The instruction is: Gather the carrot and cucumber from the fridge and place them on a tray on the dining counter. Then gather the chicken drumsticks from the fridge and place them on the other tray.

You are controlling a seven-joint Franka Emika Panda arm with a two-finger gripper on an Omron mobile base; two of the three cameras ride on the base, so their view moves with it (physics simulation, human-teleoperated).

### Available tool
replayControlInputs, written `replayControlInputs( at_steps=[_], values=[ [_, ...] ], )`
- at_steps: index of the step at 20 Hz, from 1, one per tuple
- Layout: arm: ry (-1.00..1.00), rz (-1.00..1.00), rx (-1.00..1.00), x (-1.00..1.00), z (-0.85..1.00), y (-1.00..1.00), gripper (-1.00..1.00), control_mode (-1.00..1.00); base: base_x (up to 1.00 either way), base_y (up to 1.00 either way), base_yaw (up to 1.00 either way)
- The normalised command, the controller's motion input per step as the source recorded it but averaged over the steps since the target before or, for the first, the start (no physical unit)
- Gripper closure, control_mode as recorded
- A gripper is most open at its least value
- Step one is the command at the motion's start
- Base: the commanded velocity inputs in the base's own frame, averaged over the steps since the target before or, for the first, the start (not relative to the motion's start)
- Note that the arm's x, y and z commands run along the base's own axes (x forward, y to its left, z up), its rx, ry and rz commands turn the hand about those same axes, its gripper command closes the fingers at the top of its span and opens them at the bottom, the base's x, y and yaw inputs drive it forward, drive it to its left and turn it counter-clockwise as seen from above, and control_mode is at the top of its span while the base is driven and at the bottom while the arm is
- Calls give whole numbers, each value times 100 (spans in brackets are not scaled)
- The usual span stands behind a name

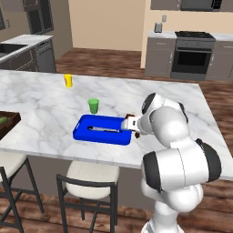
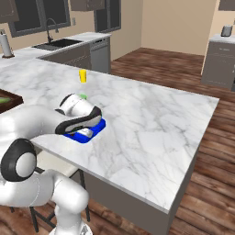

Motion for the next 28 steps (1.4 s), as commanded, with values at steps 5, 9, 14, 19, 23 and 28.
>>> replayControlInputs(
  at_steps=[5, 9, 14, 19, 23, 28],
  values=[
    [28, 6, 0, 19, 20, 12, 100, -100, 0, 0, 0],
    [24, 8, 0, 15, 13, 27, 100, -100, 0, 0, 0],
    [20, 6, 0, 33, 25, 11, 100, -100, 0, 0, 0],
    [22, 2, 0, 46, 18, 0, 100, -100, 0, 0, 0],
    [24, 2, 0, 31, 0, 6, 100, -100, 0, 0, 0],
    [27, 1, -1, 38, 0, 13, 100, -100, 0, 0, 0]
  ],
)
